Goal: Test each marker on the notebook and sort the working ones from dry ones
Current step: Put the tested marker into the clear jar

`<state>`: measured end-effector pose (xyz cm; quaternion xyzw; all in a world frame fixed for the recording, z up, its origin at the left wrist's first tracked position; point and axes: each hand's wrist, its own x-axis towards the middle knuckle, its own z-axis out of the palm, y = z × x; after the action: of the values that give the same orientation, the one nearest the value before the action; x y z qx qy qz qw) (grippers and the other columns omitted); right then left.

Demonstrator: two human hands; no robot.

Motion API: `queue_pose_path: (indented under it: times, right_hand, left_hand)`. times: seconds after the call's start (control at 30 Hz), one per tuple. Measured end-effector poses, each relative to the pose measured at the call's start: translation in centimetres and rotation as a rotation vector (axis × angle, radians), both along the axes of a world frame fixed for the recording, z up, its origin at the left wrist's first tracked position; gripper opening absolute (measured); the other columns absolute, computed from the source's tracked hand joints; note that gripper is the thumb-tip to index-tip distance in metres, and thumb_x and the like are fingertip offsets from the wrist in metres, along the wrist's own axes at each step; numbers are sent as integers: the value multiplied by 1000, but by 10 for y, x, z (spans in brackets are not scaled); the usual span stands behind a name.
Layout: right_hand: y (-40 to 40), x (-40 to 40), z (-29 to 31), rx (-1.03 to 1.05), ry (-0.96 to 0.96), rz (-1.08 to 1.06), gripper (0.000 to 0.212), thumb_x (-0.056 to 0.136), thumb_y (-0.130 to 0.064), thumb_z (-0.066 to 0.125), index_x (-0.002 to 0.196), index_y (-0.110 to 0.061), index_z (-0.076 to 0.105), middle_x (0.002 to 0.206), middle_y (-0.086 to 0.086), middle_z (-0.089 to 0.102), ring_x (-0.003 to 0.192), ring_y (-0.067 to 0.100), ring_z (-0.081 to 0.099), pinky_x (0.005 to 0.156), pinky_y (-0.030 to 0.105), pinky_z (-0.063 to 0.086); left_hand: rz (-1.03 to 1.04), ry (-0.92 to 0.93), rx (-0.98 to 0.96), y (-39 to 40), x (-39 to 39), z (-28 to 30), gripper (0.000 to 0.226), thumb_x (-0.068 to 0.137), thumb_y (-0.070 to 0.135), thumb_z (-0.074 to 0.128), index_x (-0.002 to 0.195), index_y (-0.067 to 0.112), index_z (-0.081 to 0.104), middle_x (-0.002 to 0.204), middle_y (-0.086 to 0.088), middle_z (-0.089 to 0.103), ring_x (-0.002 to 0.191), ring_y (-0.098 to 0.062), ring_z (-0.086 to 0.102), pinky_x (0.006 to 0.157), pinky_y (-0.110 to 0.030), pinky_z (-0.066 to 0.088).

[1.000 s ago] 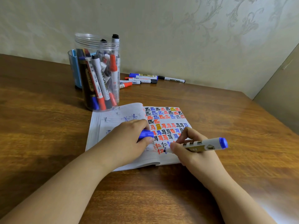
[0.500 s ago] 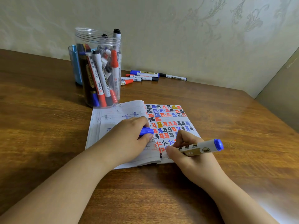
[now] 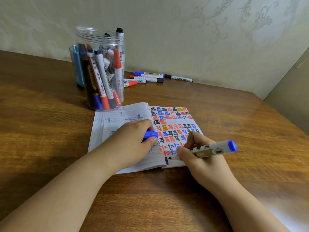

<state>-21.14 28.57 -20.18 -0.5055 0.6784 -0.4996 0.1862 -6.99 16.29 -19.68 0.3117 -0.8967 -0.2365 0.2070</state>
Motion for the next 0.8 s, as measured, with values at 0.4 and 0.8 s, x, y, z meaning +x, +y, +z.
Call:
queue_pose_path:
  times: [0.4, 0.8]
  right_hand:
    - [2, -1, 0, 31, 38, 42, 33, 81, -13, 67, 61, -15, 41, 51, -6, 44, 49, 6, 37, 46, 17, 28]
    - [-24, -7, 51, -73, -266, -2, 20, 83, -17, 66, 76, -9, 49, 47, -9, 55, 42, 2, 47, 45, 19, 33]
  left_hand:
    - [-3, 11, 11, -1, 0, 0, 13, 90, 36, 51, 100, 27, 50, 94, 13, 50, 85, -6, 49, 65, -8, 32]
    - [-8, 206, 204, -7, 8, 17, 17, 86, 43, 53, 101, 47, 45, 99, 20, 51, 86, 2, 50, 65, -6, 35]
